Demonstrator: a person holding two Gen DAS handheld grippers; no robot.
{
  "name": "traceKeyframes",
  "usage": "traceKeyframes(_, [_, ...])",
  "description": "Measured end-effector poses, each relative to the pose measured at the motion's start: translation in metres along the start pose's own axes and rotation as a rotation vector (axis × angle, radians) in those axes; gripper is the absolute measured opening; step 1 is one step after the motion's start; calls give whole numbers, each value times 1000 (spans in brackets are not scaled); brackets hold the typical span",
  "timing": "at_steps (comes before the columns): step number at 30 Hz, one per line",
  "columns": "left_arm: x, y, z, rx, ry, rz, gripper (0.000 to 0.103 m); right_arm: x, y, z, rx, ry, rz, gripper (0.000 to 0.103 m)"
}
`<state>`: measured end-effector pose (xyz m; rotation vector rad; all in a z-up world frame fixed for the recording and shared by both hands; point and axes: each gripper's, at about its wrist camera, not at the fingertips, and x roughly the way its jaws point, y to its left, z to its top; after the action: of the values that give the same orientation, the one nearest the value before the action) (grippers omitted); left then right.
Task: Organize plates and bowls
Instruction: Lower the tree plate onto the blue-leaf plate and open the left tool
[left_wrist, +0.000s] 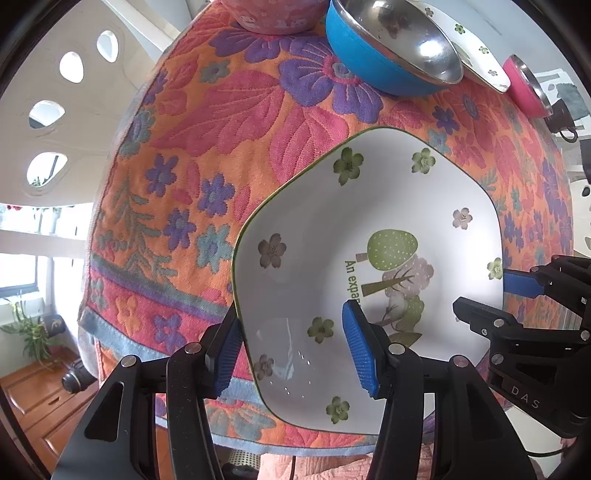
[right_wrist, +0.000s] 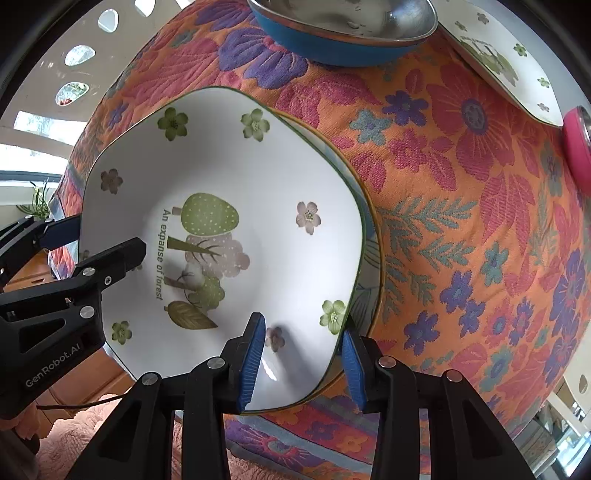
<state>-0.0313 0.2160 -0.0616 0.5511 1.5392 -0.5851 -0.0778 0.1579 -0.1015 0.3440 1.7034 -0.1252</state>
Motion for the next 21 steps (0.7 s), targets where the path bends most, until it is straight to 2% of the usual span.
traceKeyframes(4, [-6,0,-3,-7,-4,16,51,-2,1,-5,-7,3,4,38])
traceKeyframes(9, [-11,-3,-6,-17,-2,35,51,-9,-20,-9,13,-2,71,40])
traceKeyframes(13, [-10,-6,-4,-22,4,72,51,-12,-30,-15,21,-4,123,41])
traceKeyframes(21, [-9,-16,-4,-39,12,142,51,-17,-45,-26,-7,-10,175,43])
